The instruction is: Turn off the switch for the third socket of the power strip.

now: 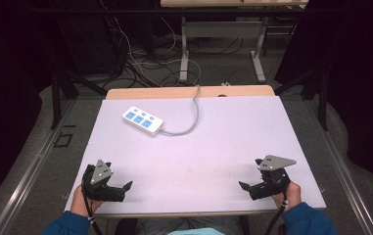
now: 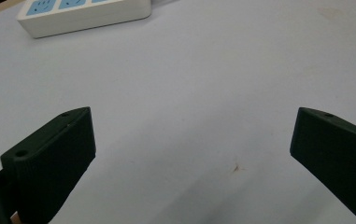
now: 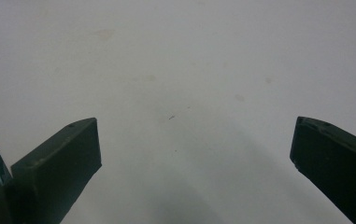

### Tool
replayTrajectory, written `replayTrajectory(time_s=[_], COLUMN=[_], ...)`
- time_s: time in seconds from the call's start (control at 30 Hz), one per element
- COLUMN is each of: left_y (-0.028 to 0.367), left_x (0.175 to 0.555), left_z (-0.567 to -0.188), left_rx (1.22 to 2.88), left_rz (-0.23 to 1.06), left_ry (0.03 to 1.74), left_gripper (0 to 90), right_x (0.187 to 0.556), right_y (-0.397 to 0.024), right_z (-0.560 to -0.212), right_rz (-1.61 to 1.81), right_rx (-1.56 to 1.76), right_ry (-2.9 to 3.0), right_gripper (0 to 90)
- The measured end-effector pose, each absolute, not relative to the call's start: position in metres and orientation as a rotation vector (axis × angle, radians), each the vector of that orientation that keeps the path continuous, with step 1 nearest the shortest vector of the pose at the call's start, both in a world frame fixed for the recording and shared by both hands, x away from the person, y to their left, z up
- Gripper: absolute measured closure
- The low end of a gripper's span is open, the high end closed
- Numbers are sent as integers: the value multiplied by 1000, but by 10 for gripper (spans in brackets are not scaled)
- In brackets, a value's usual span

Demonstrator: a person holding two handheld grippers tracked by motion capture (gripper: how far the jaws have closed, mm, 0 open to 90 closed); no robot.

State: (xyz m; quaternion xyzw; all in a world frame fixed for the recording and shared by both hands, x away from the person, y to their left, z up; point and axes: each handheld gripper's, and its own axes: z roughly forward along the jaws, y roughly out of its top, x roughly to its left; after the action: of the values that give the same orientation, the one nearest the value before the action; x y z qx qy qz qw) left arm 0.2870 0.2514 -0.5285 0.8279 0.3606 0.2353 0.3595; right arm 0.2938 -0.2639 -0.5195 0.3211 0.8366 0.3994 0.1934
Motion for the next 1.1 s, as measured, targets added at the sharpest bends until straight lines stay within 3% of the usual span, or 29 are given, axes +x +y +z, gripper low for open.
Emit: replayTrajectory(time_s=[1.1], left_y=[251], left_x=[315], left_z=[-516], left_rx=[2152], left_rz=[593], left_ry=[1006], left_gripper=[1], right_x=[297], right_y=[-262], right_z=[-521], right_rz=[1104], right_rx=[911], right_ry=[2369], right_gripper=[24])
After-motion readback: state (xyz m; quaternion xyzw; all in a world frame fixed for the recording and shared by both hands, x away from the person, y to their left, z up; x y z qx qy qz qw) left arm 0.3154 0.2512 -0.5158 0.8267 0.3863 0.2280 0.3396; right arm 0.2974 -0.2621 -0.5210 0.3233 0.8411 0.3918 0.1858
